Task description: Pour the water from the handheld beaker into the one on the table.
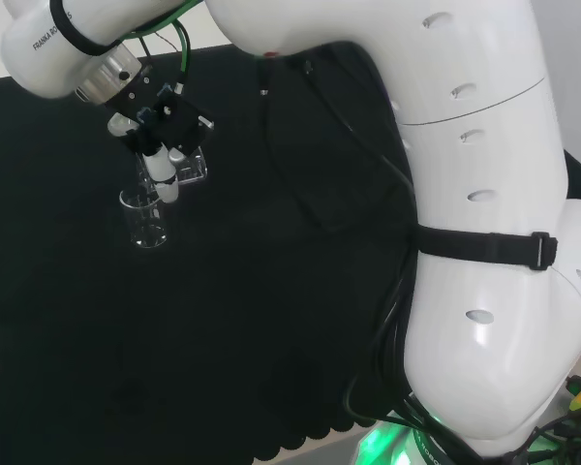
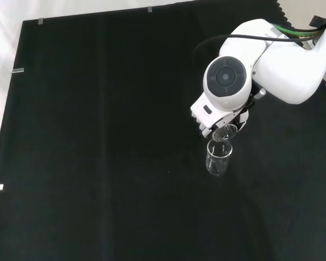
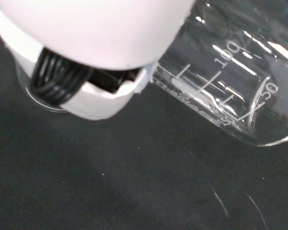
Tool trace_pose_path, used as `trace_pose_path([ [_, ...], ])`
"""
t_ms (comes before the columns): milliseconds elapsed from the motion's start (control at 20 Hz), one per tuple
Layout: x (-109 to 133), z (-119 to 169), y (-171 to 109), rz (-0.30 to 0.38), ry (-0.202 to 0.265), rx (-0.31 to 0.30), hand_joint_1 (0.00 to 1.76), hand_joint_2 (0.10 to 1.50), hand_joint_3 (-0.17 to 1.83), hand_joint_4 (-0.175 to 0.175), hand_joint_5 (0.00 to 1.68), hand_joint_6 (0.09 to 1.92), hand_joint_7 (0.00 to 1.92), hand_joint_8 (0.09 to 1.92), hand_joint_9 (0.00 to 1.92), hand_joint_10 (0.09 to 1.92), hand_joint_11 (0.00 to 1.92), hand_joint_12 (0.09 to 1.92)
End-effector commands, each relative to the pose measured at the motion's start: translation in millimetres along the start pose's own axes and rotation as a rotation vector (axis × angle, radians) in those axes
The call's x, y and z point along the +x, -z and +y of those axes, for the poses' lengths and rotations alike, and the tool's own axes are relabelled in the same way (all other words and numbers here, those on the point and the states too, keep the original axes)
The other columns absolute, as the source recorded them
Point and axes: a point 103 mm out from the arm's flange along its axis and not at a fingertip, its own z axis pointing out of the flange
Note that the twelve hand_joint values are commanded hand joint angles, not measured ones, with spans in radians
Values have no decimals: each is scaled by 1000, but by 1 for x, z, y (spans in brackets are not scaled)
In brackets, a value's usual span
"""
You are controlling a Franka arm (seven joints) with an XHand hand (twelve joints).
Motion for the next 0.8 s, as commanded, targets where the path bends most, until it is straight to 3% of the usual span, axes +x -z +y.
trace_pose_path([
  [50,-1,1,-2,-17,-8,13,1436,594,645,-175,1385,415,1508,373,1404,326,1255,812],
  [800,0,0,3,-34,-18,10,1436,595,643,-175,1385,414,1508,373,1405,323,1259,807],
])
